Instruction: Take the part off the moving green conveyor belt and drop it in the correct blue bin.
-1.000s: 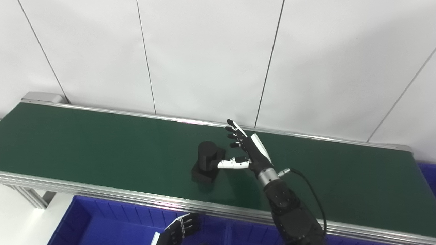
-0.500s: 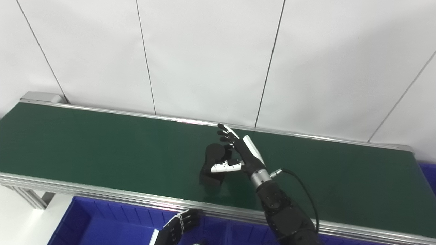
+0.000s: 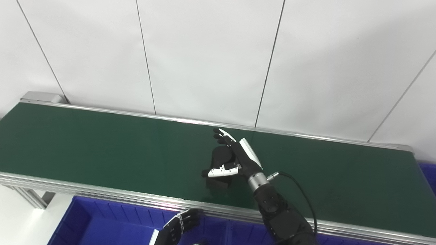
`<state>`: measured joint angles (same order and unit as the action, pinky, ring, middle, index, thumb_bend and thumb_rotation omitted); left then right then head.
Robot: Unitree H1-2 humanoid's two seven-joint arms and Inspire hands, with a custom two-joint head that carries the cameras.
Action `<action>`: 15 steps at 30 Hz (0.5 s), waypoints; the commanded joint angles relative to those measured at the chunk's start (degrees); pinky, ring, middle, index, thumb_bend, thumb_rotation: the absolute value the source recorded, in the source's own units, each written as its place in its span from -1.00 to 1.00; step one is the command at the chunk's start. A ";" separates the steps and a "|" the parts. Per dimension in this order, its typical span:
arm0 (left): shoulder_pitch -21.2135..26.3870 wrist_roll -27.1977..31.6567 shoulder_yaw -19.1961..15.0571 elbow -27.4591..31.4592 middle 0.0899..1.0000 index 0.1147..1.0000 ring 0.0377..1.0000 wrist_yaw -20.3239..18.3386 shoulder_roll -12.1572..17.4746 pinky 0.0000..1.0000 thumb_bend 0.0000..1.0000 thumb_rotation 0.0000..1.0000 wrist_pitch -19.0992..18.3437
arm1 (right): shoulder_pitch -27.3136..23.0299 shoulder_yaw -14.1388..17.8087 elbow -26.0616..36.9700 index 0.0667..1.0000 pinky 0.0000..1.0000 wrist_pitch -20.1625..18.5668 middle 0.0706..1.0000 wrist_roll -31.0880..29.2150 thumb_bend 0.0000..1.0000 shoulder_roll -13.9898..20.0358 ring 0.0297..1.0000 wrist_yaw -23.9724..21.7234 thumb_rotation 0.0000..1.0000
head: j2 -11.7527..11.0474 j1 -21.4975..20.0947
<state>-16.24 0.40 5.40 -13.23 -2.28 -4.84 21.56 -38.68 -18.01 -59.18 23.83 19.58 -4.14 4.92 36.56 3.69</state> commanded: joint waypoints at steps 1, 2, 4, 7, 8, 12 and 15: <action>-0.15 -0.25 0.21 1.39 0.42 0.42 0.44 0.36 -0.62 0.62 0.16 -1.00 2.04 | -1.37 -0.40 0.15 0.77 0.59 3.03 0.71 0.13 0.71 -0.96 0.71 1.60 -0.76 | 0.21 0.05; -0.21 -0.28 0.22 1.44 0.42 0.42 0.44 0.36 -0.61 0.63 0.17 -1.00 2.06 | -1.33 -0.58 -0.28 0.73 0.55 3.05 0.68 0.27 0.71 -0.95 0.66 1.96 -0.78 | 0.21 0.05; -0.43 -0.40 0.24 1.83 0.42 0.42 0.44 0.42 -0.60 0.63 0.17 -1.00 1.75 | -1.07 -0.70 -1.11 0.69 0.52 3.06 0.65 0.37 0.70 -1.03 0.62 2.79 -0.81 | 0.67 -0.20; -0.69 -0.19 0.29 2.35 0.42 0.43 0.44 0.33 -0.65 0.65 0.16 -1.00 1.19 | -0.46 -0.74 -2.14 0.48 0.42 3.06 0.53 -0.14 0.68 -1.14 0.50 3.85 -0.98 | 0.95 -0.33; -0.77 -0.04 0.32 2.50 0.42 0.43 0.44 0.24 -0.65 0.64 0.16 -1.00 1.08 | -0.23 -0.66 -2.34 0.38 0.33 3.07 0.48 -0.50 0.65 -1.21 0.44 4.26 -0.99 | 1.12 -0.35; -0.85 -0.01 0.43 2.66 0.42 0.43 0.43 0.07 -0.54 0.63 0.16 -1.00 1.19 | 0.91 -0.63 -3.22 -0.09 -0.15 3.08 0.06 -1.43 0.12 -1.59 -0.03 8.44 -1.00 | 1.41 -0.38; -0.99 -0.47 0.48 2.94 0.40 0.42 0.43 0.22 -0.43 0.64 0.17 -1.00 0.98 | 1.73 -0.36 -3.04 -0.36 -0.16 3.09 -0.05 -2.75 0.03 -1.75 -0.14 10.04 -1.00 | 1.60 -0.49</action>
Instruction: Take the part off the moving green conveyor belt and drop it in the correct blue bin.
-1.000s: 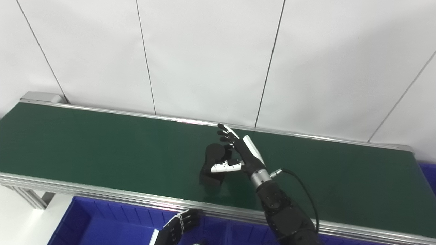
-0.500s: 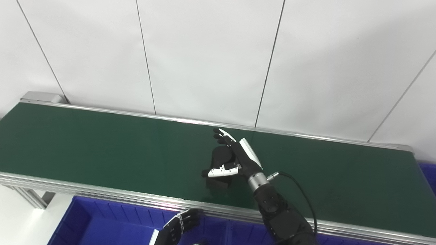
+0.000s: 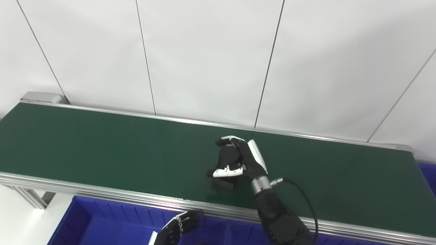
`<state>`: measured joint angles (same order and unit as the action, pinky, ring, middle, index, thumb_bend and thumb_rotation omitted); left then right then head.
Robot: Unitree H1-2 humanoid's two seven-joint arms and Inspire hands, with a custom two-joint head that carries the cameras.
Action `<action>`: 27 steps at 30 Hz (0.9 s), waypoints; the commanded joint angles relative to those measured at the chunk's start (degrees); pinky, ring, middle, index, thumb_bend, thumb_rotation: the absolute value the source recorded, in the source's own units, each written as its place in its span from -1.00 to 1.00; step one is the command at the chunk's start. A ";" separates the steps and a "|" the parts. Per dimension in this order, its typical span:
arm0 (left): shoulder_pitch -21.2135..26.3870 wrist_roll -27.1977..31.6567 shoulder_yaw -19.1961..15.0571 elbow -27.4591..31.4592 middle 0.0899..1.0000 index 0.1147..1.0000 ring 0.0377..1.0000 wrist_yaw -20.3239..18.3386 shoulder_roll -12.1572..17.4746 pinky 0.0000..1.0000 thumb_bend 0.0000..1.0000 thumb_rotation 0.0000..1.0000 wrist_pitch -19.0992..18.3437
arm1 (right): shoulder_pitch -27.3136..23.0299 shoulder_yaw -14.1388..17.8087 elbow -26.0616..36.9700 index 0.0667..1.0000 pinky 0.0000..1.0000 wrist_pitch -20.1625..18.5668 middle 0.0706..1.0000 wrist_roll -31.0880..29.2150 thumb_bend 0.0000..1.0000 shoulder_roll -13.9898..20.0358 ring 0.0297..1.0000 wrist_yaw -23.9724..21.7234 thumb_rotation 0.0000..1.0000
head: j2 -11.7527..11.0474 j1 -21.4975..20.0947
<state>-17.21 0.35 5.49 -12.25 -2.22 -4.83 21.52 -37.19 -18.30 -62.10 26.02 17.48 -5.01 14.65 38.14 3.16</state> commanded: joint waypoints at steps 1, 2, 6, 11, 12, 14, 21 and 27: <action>-0.05 -0.42 0.41 2.02 0.40 0.42 0.43 0.12 -0.40 0.64 0.18 -1.00 0.95 | 0.60 0.08 0.02 -0.42 -0.15 0.90 -0.08 -1.11 0.02 -0.96 -0.16 1.35 -1.00 | 0.15 -0.07; -0.07 -0.38 0.43 2.06 0.41 0.42 0.43 0.08 -0.38 0.63 0.17 -1.00 0.91 | 0.81 0.08 0.10 -0.58 -0.17 0.91 -0.09 -1.43 0.01 -1.01 -0.13 2.13 -1.00 | 0.15 -0.07; -0.18 -0.06 0.43 2.29 0.40 0.42 0.43 -0.08 -0.34 0.62 0.18 -1.00 0.37 | 1.43 0.28 0.89 -0.80 -0.19 0.91 -0.09 -2.79 0.01 -1.15 -0.12 4.06 -1.00 | 0.42 -0.45; -0.35 0.07 0.53 2.70 0.41 0.42 0.42 -0.35 -0.18 0.61 0.18 -1.00 -0.17 | 2.35 0.03 3.11 -0.91 -0.19 0.91 -0.56 -3.81 -0.03 -0.99 -0.11 5.70 -1.00 | 0.70 -0.77; -0.36 0.09 0.54 2.70 0.41 0.42 0.42 -0.40 -0.17 0.61 0.18 -1.00 -0.07 | 2.62 -0.22 3.75 -0.92 -0.18 0.91 -0.73 -3.53 -0.04 -0.95 -0.11 6.83 -1.00 | 0.76 -0.87; -0.37 0.09 0.55 2.70 0.41 0.42 0.41 -0.44 -0.13 0.61 0.17 -1.00 0.01 | 3.06 -0.84 4.88 -0.94 -0.68 0.91 -0.87 -3.03 0.00 -0.83 -0.14 8.72 -1.00 | 0.87 -1.07; -0.24 0.70 0.55 2.85 0.40 0.41 0.39 -0.85 -0.02 0.59 0.17 -1.00 -0.24 | 5.22 -4.87 13.24 -0.91 -0.88 0.91 -0.90 -1.62 0.01 0.83 -0.15 13.83 -1.00 | 0.88 -1.77; -0.10 1.49 0.60 3.32 0.41 0.42 0.40 -1.44 0.20 0.61 0.16 -1.00 -0.50 | 7.80 -5.33 23.24 -0.88 -0.86 0.90 -0.87 -0.34 0.01 2.39 -0.15 14.18 -1.00 | 0.77 -2.67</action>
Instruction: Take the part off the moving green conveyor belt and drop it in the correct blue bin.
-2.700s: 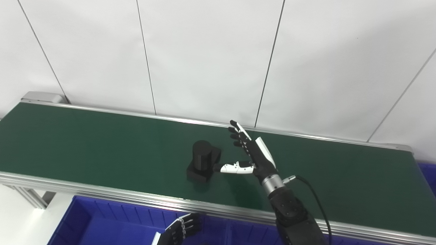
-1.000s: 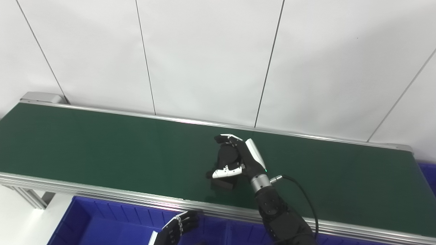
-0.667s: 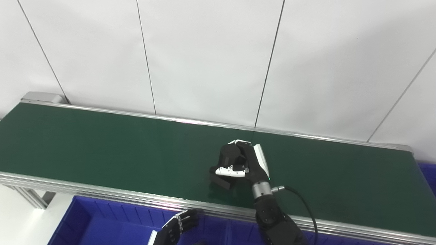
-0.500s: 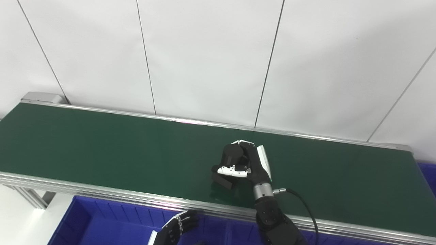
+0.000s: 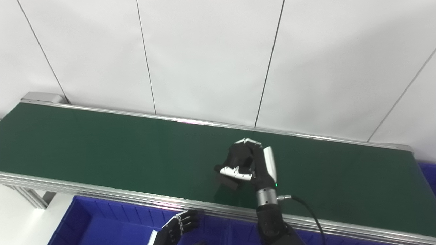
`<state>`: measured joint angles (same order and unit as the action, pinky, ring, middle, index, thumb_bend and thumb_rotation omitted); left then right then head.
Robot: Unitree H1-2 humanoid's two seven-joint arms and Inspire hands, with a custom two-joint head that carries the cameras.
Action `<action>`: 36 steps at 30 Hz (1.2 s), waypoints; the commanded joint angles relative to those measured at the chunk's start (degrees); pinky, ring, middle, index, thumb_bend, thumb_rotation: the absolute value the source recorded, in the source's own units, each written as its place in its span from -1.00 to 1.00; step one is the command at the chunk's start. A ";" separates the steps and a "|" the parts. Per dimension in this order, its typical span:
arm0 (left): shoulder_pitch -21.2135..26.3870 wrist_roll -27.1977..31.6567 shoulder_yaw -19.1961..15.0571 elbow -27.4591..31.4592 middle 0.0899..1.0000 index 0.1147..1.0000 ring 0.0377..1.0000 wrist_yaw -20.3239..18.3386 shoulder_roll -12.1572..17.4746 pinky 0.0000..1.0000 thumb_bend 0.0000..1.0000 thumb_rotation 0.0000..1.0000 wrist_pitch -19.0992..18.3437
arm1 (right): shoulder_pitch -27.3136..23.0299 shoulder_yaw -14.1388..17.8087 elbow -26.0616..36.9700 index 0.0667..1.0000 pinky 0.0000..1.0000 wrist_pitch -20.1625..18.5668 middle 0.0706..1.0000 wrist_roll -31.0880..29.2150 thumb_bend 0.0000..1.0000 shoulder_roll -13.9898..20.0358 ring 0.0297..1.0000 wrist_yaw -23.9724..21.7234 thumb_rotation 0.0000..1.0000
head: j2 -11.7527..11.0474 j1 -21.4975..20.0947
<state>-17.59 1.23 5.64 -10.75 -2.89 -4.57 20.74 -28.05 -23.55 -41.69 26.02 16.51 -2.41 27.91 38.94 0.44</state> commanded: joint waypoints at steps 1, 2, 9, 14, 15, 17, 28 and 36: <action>0.34 0.66 0.47 1.86 0.41 0.42 0.40 -0.83 0.00 0.61 0.16 -1.00 0.36 | -0.26 0.15 6.13 -0.88 -0.86 0.89 -0.87 1.16 0.01 0.17 -0.15 0.41 -1.00 | 0.00 -0.48; 0.39 0.69 0.49 1.86 0.41 0.42 0.40 -0.86 0.04 0.61 0.16 -1.00 0.42 | 0.51 0.36 8.36 -0.88 -0.86 0.88 -0.87 1.51 0.01 0.39 -0.15 0.00 -1.00 | 0.00 -0.48; 0.59 0.83 0.66 2.10 0.40 0.41 0.40 -1.13 0.06 0.59 0.16 -1.00 -0.33 | 8.92 2.46 28.23 -0.87 -0.86 -0.52 -0.87 9.30 0.02 1.91 -0.15 -3.19 -1.00 | -0.02 -2.70; 0.45 1.18 0.67 2.97 0.39 0.40 0.40 -1.52 0.37 0.58 0.16 -1.00 -1.08 | 15.85 3.87 39.14 -0.88 -0.87 -2.17 -0.88 10.32 0.02 2.16 -0.15 -7.30 -1.00 | 1.00 -5.72; 0.40 1.29 0.66 3.24 0.39 0.40 0.40 -1.66 0.48 0.58 0.16 -1.00 -1.23 | 17.18 4.22 40.89 -0.88 -0.87 -2.67 -0.88 10.58 0.02 2.11 -0.15 -8.11 -1.00 | 1.11 -5.91; 0.25 2.02 0.67 3.78 0.39 0.40 0.40 -2.19 0.73 0.58 0.15 -1.00 -1.33 | 20.96 4.93 44.69 -0.88 -0.87 -3.38 -0.88 11.52 0.02 2.18 -0.15 -9.03 -1.00 | 1.56 -7.00; -1.18 4.84 0.41 9.83 0.39 0.40 0.39 -4.38 3.25 0.64 0.13 -1.00 -5.95 | 39.96 9.19 54.67 -0.88 -0.86 -4.19 -0.87 10.05 0.01 2.65 -0.15 -12.30 -1.00 | 6.92 -13.37; -1.45 6.31 -0.33 13.12 0.36 0.38 0.37 -5.28 4.89 0.60 0.15 -1.00 -9.48 | 47.57 12.32 52.14 -0.88 -0.85 -4.13 -0.85 8.61 0.01 1.81 -0.15 -12.61 -1.00 | 10.29 -16.83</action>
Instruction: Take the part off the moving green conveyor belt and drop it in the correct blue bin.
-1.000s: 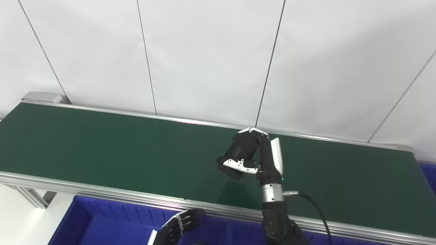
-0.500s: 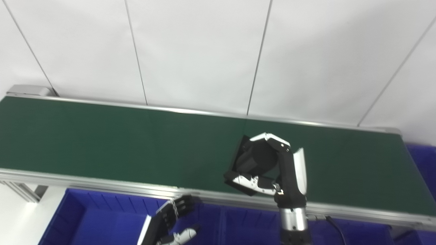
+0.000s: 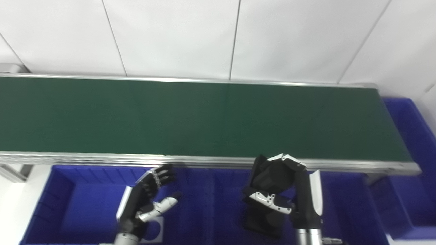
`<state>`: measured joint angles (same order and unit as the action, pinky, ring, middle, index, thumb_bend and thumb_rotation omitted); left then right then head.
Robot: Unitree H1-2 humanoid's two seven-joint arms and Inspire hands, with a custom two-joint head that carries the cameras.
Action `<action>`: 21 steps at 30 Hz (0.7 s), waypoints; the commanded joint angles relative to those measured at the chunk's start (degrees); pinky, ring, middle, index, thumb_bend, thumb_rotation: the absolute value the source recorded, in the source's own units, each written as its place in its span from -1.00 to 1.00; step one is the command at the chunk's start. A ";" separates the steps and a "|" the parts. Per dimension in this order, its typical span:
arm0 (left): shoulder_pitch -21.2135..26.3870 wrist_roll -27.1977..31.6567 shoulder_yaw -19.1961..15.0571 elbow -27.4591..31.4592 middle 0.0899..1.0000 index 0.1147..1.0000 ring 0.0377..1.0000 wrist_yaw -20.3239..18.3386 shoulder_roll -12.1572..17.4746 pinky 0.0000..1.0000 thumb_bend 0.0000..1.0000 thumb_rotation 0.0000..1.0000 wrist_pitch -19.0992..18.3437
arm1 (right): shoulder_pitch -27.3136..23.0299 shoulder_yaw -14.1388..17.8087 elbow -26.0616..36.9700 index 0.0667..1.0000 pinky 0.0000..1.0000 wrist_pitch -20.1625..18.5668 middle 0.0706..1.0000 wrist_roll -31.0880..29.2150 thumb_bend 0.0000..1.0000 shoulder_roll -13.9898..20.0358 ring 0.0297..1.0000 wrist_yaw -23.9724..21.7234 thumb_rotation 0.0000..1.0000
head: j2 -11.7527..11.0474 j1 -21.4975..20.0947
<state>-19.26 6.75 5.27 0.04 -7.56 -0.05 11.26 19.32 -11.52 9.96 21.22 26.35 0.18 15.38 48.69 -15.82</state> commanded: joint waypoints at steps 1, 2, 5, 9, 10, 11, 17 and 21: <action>0.27 0.90 -0.09 2.74 0.36 0.38 0.37 -0.64 0.52 0.60 0.14 -1.00 -0.49 | 0.63 0.57 -0.11 -0.88 -0.85 0.31 -0.85 -1.98 0.01 -0.86 -0.15 -0.28 -1.00 | 0.99 -0.88; 0.30 1.05 -0.20 3.17 0.36 0.37 0.37 -0.71 0.67 0.60 0.13 -1.00 -1.03 | 0.83 0.92 -0.95 -0.87 -0.84 0.17 -0.85 -2.80 0.01 -0.90 -0.15 -0.43 -1.00 | 1.30 -1.19; 0.29 1.37 -0.49 4.43 0.37 0.37 0.38 -0.83 1.11 0.61 0.11 -1.00 -2.54 | 0.61 2.22 -3.84 -0.88 -0.84 -0.12 -0.85 -4.83 0.01 -1.20 -0.15 -0.55 -1.00 | 2.04 -1.98; 0.40 1.79 -0.62 5.01 0.38 0.38 0.39 -1.20 1.56 0.62 0.11 -1.00 -3.12 | -0.17 4.32 -7.48 -0.88 -0.86 -0.58 -0.87 -6.53 0.01 -1.54 -0.15 -0.21 -1.00 | 2.58 -2.54; 0.35 1.91 -0.62 5.16 0.37 0.38 0.39 -1.21 1.64 0.62 0.11 -1.00 -3.41 | -0.54 4.96 -8.82 -0.88 -0.87 -0.32 -0.88 -6.77 0.01 -1.39 -0.15 -0.01 -1.00 | 2.81 -2.82; 0.31 1.99 -0.62 5.27 0.37 0.37 0.38 -1.20 1.70 0.61 0.12 -1.00 -3.63 | -0.78 5.42 -9.72 -0.89 -0.88 -0.10 -0.88 -6.91 0.01 -1.31 -0.15 0.09 -1.00 | 2.81 -2.82; 0.24 2.04 -0.58 5.26 0.36 0.37 0.36 -1.11 1.67 0.59 0.12 -1.00 -3.57 | -2.20 8.35 -15.34 -0.88 -0.84 0.11 -0.90 -9.58 0.01 -1.72 -0.15 0.45 -1.00 | 2.95 -2.44; 0.26 2.14 -0.76 5.20 0.35 0.38 0.36 -1.03 1.70 0.58 0.12 -1.00 -3.53 | -2.79 10.33 -17.40 -0.88 -0.76 0.44 -0.90 -9.58 0.01 -3.02 -0.15 2.48 -1.00 | 2.70 -2.61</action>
<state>-19.30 8.27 4.73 3.35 -8.15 1.50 7.22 17.35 -1.61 -8.30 20.55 16.72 -1.87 16.18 51.59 -18.37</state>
